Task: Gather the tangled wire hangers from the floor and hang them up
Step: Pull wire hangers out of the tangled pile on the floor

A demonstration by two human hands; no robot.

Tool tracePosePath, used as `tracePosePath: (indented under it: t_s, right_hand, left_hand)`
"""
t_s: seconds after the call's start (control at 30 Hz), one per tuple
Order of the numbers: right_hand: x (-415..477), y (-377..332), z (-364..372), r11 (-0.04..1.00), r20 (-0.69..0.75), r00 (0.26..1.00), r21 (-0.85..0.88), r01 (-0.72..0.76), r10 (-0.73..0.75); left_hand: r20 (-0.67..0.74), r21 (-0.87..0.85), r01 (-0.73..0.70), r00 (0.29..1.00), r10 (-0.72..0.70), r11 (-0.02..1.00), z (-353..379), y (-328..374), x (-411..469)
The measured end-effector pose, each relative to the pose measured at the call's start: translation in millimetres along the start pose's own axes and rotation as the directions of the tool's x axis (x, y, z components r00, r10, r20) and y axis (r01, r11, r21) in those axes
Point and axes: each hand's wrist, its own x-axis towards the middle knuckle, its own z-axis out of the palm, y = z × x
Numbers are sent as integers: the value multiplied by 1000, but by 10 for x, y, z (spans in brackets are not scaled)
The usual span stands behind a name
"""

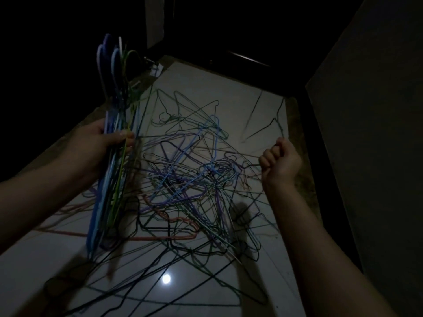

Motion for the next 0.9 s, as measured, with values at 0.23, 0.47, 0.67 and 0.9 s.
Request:
tracePosePath:
  t_s: [0.23, 0.47, 0.67, 0.9]
  right_hand:
    - [-79, 203, -164, 983, -21, 984, 49, -178, 179]
    - [-134, 204, -122, 989, 75, 988, -76, -126, 132]
    - [-218, 172, -68, 944, 132, 990, -331, -7, 54]
    - [-212, 279, -110, 892, 81, 995, -451, -8, 50]
  left_hand:
    - [37, -15, 27, 999, -26, 1000, 96, -66, -10]
    - [91, 15, -19, 996, 17, 1000, 169, -24, -106]
    - [101, 22, -38, 994, 36, 999, 210, -20, -117]
    - [119, 13, -30, 993, 28, 999, 270, -19, -116]
